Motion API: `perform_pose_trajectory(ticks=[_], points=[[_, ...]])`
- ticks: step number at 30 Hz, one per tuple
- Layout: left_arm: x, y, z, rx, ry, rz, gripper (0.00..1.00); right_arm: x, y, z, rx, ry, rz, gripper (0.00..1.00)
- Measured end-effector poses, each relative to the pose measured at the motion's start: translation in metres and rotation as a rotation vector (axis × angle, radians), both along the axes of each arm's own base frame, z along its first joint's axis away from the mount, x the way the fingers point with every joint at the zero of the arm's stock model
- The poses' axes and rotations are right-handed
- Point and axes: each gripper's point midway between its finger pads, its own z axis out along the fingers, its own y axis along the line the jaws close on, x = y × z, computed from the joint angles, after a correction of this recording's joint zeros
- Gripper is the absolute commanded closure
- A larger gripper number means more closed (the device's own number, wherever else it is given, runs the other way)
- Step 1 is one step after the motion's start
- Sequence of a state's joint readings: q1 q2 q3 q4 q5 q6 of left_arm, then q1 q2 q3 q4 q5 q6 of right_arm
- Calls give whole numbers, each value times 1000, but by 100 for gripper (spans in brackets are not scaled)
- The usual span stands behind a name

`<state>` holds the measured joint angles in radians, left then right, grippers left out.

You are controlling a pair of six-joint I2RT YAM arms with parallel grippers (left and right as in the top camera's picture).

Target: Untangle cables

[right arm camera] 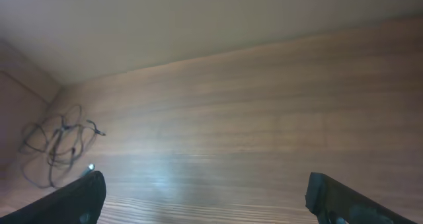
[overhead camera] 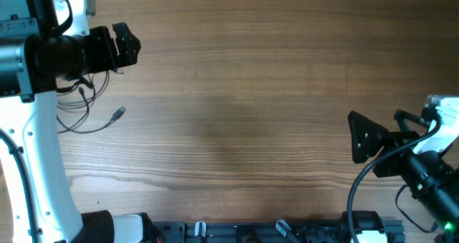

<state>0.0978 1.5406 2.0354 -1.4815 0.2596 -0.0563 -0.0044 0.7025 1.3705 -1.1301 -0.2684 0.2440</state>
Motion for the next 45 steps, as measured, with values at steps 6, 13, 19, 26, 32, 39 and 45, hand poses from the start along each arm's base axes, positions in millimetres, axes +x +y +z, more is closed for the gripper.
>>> perform_pose_trajectory(ticks=[6, 13, 19, 26, 32, 39, 45], points=[[0, 0, 0, 0, 0, -1, 0, 2, -3, 3, 18, -6, -27, 0], [0, 0, 0, 1, 0, -3, 0, 38, -16, 3, -8, -143, -100, 0], [0, 0, 0, 4, 1, -1, 0, 37, -16, -48, -25, -319, -90, 0], [0, 1, 0, 5, 0, -1, 0, 25, 20, -112, -146, -468, 166, 0], [0, 1, 0, 5, 0, -1, 0, 17, 42, -124, -243, -633, 322, 0], [0, 1, 0, 5, 0, -1, 0, 35, 12, -130, -115, -623, 93, 0], [0, 1, 0, 5, 0, -1, 0, 48, 3, -160, -76, -618, 29, 0]])
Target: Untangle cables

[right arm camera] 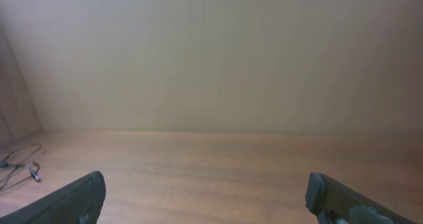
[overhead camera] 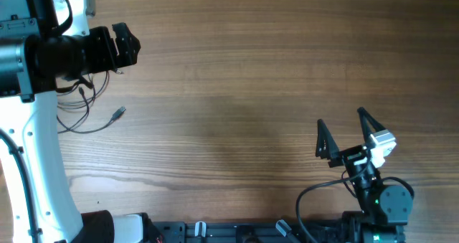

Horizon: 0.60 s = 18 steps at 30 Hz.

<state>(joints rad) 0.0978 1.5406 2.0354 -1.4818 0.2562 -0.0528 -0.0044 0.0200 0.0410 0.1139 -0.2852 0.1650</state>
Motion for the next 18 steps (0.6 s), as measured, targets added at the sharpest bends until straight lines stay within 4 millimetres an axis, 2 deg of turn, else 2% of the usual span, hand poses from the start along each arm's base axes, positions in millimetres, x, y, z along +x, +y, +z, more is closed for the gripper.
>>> perform_pose_trajectory(ticks=[3, 7, 18], points=[[0, 0, 0, 0, 0, 0, 0, 4, -9, -11, 63, 35, -44, 0], [0, 0, 0, 0, 0, 0, 0, 10, -29, -45, 212, 191, -158, 0], [0, 0, 0, 0, 0, 0, 0, 10, -34, -44, 296, 199, -182, 0]])
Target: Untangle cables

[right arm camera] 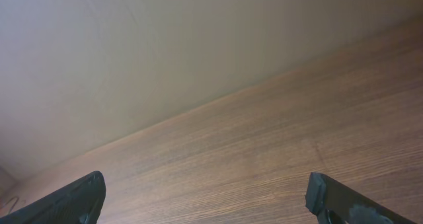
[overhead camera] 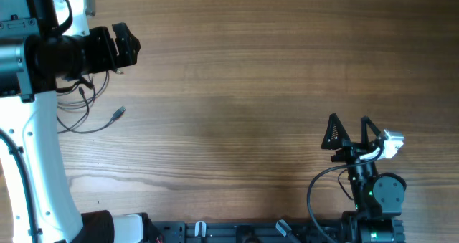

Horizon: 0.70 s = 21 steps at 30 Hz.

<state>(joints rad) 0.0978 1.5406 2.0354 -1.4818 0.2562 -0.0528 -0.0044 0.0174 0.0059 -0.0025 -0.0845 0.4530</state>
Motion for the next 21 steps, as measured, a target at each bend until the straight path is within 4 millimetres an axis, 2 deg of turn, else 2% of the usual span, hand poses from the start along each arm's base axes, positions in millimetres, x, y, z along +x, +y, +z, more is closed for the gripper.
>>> perform_pose_trajectory(ticks=[13, 18, 21], points=[[0, 1, 0, 3, 2, 2, 0, 0, 0, 0, 7, 1, 0, 0], [-3, 6, -3, 39, 14, 22, 0, 0, 0, 0, 8, 1, 0, 0], [-10, 2, -6, 70, 6, 11, 0, 0, 0, 0, 7, 1, 0, 0]])
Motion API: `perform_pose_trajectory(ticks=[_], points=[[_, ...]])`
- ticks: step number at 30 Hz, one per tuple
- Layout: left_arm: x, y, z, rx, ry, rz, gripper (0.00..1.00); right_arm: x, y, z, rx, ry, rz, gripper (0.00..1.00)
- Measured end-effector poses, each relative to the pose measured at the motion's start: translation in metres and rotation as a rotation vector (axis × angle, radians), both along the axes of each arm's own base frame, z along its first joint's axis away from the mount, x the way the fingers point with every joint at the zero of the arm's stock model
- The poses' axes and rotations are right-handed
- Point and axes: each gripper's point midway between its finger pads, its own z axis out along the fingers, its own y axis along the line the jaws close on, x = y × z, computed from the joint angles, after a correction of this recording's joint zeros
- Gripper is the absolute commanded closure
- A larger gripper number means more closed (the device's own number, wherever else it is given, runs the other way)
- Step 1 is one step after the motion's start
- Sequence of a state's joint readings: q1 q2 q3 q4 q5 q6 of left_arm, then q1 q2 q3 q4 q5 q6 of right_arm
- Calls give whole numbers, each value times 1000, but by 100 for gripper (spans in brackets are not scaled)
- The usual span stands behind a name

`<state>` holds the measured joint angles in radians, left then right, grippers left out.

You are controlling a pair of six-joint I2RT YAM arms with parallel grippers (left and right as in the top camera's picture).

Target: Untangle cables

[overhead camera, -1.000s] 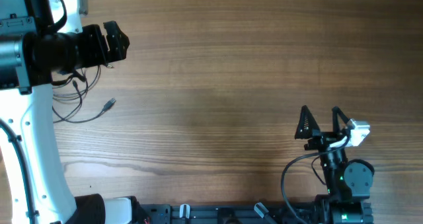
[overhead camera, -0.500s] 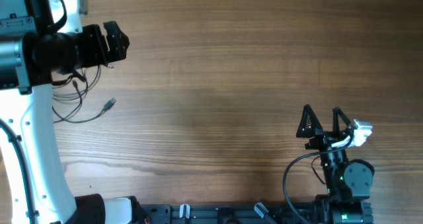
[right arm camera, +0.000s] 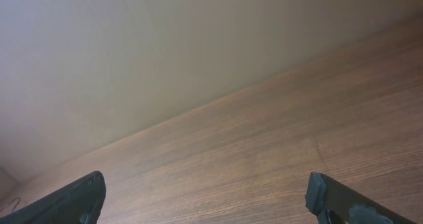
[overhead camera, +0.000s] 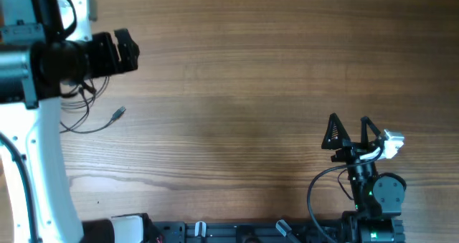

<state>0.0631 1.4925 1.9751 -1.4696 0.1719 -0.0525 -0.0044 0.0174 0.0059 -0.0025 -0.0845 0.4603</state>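
A thin dark cable lies in loose loops at the table's left edge, and its small grey connector points toward the middle. My left gripper hovers just above the loops at the far left, partly covering them; its jaws show only as a black block. My right gripper sits near the front edge at the right, far from the cable. It is open, with nothing between its fingers.
The brown wooden table stretches between the two arms. A plain pale wall rises behind the table's far edge. The black arm bases and rail run along the front edge.
My left arm has shifted slightly, with its gripper still over the cable loops. The right gripper is in the same place, still open.
My right gripper was first at the far right edge, facing the cable across the table. It then stood near the front edge, open and pointing away. Later it had turned a little there and has stayed. The cable has lain still throughout.
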Motion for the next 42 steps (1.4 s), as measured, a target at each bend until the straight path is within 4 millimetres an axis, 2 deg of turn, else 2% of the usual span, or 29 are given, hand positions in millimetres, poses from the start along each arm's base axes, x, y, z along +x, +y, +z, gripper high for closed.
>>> perform_pose_trajectory(ticks=[4, 9, 16, 21, 32, 42], points=[[-6, -6, -1, 25, -105, -21, 0, 0, 0, 0, 0, -1, 0, 0], [-21, -12, -23, 21, -318, -39, 0, 0, 0, 1, 0, -5, 0, 0], [-67, -20, -77, 3, -536, -70, 0, 0, 0, 1, 0, -5, -1, 0], [-85, -23, -105, 1, -667, -81, 0, 0, 0, 1, 0, -5, -1, 0], [-95, -33, -112, -10, -975, -120, 0, 0, -1, 1, 0, -5, -3, 0], [-84, -28, -142, 4, -1021, -91, 0, 0, -1, 1, 0, -5, -3, 0]])
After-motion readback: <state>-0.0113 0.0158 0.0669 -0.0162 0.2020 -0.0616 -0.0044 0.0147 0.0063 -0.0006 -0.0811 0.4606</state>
